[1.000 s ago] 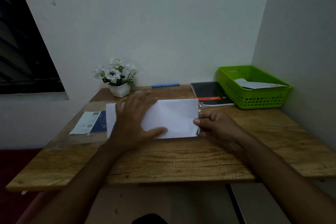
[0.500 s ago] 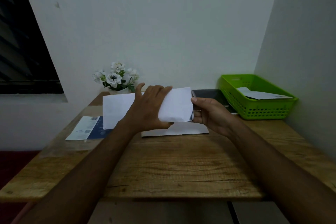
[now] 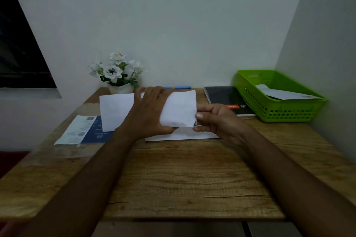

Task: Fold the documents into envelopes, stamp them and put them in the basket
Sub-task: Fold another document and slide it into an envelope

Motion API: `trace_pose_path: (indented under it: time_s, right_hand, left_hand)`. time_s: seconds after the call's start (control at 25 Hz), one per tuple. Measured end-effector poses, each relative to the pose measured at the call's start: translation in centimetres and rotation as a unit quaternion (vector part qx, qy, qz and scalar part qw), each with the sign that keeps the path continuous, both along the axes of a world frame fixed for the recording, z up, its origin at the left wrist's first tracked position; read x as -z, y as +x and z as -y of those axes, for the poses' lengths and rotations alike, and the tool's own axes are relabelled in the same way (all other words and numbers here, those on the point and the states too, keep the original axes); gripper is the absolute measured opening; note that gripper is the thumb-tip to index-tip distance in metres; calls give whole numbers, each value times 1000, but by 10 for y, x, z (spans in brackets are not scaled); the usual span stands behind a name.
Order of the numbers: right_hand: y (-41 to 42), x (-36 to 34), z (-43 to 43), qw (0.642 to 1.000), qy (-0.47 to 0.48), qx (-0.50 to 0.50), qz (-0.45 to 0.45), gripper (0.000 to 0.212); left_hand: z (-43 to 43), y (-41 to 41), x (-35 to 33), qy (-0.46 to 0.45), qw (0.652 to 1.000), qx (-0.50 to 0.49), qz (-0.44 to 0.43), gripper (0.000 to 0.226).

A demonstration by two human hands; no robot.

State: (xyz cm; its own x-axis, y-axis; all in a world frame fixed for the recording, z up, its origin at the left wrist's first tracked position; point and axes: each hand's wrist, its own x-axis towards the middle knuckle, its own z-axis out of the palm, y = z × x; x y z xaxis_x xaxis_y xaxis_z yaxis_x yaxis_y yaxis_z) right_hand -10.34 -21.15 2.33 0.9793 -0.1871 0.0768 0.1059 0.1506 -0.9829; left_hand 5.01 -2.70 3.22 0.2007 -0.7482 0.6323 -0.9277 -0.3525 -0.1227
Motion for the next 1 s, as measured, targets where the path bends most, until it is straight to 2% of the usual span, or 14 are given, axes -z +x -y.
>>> trace_pose_path:
  time_s: [0.28, 0.36, 0.52, 0.72, 0.88, 1.0]
  right_hand:
    - [-3, 0, -7, 1000, 7, 29, 4, 29]
    - [-4, 1, -8, 998, -18, 57, -1, 28]
    - [-2, 5, -11, 988, -76, 137, -19, 12]
    - [-2, 5, -11, 980, -116, 159, -13, 17]
    - [-3, 4, -13, 985, -90, 148, -5, 23]
    - [-3, 4, -13, 994, -8, 110, -7, 28]
  left_hand:
    - [-4, -2, -1, 17, 1000, -17, 1, 99]
    - [-4, -4, 0, 22, 1000, -20, 9, 100]
    - [-1, -10, 1, 36, 999, -20, 30, 105]
    - [2, -16, 1, 24, 999, -4, 27, 106]
    - [3, -20, 1, 6, 1000, 7, 21, 105]
    - [2, -20, 0, -8, 1000, 4, 19, 104]
